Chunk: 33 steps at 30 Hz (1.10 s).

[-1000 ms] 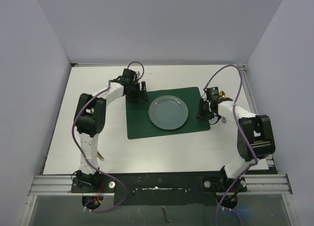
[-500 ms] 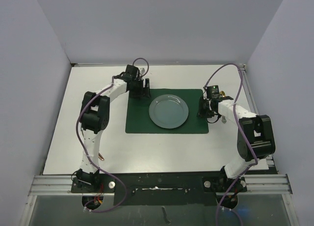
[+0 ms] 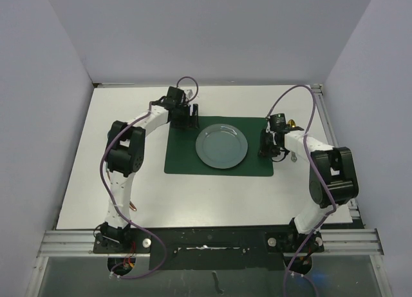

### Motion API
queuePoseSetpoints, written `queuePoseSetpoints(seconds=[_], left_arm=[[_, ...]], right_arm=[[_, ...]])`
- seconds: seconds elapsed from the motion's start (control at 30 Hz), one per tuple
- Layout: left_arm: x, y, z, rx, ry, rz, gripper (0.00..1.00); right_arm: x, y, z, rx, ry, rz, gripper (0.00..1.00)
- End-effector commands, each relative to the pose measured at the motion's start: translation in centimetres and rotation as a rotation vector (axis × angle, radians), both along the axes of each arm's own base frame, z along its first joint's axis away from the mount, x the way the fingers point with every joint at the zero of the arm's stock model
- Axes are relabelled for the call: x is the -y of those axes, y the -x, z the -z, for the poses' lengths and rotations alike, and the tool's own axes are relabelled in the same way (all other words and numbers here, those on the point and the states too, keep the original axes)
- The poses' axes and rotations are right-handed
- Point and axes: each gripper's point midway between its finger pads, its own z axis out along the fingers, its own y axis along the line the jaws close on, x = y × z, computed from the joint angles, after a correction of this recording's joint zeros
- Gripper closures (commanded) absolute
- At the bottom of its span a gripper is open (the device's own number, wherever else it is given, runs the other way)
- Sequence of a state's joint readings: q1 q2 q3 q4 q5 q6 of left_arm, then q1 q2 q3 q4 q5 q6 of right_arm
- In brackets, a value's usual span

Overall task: Set the dinner table for one person
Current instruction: Adjust the napkin at the center of the board.

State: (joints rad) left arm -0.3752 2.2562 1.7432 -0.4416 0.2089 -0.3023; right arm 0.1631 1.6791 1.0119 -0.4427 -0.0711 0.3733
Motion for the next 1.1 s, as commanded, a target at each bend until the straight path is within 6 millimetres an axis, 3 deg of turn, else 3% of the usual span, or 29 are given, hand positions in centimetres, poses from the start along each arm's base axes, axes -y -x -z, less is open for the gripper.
queuePoseSetpoints(seconds=[0.0, 0.37, 0.87, 1.07], left_arm=[[-0.7, 3.0, 1.9, -0.087, -0.049, 0.008, 0.28], [-0.3, 2.9, 0.2, -0.066, -0.022, 0.012, 0.28], [-0.6, 4.2, -2.1, -0.04, 0.003, 0.002, 0.28], [-0.6, 3.6, -1.9, -0.038, -0.014, 0.0, 0.28]], right_arm=[[-0.3, -2.0, -1.1, 0.055, -0.012, -0.008, 0.76], [-0.4, -2.5, -1.6, 0.064, -0.014, -0.012, 0.77], [-0.5, -3.0, -1.6, 0.063, -0.014, -0.013, 0.77], [-0.6, -2.8, -1.9, 0.069, -0.021, -0.018, 0.77]])
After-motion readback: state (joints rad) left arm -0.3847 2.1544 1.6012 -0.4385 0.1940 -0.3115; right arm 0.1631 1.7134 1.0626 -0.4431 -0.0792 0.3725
